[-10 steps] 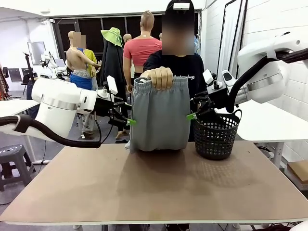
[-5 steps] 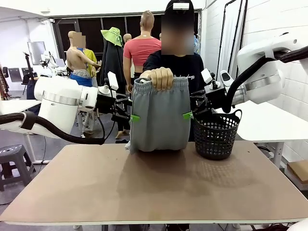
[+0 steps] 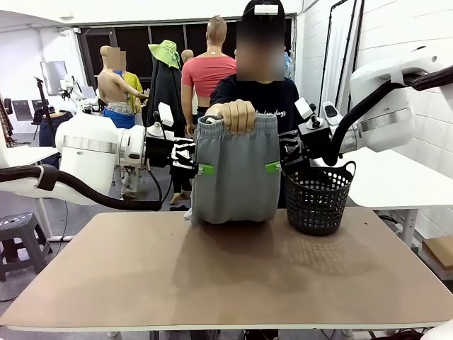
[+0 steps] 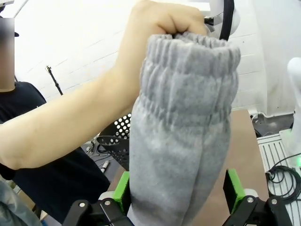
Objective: Fold the training pants.
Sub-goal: Grab both ends of the Training pants handed by a person.
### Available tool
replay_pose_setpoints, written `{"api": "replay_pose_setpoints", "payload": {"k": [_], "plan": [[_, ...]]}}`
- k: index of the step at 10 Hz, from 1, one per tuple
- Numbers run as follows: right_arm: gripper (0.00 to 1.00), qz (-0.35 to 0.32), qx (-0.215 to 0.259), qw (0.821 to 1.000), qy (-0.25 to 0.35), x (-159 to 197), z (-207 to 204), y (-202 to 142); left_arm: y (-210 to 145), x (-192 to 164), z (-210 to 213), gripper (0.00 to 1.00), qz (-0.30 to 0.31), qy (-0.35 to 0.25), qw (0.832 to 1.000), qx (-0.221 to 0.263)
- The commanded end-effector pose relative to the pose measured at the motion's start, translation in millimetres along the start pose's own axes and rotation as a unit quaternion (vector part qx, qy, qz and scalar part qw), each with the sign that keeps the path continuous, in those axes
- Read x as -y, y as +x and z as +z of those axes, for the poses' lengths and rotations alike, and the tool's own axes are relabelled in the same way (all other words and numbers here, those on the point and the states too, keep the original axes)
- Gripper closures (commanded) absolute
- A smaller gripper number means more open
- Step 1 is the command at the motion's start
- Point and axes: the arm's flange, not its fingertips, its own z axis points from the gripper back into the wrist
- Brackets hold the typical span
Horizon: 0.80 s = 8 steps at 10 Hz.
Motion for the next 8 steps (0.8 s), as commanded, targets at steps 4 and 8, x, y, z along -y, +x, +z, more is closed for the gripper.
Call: {"api": "replay_pose_setpoints", "payload": {"k": [4,8], "plan": [[0.00,0.003,0.043,0.999,0.022,11.9,-13.2,16.2,8.2,5.7,-7.2,0.00,0.027,0.013,0.999,0.043],[0.00,-0.020,0.066,0.996,0.056,22.3,-19.8,13.2,9.5,-1.3,-12.9,0.00,0.051,0.025,0.997,0.060]]}}
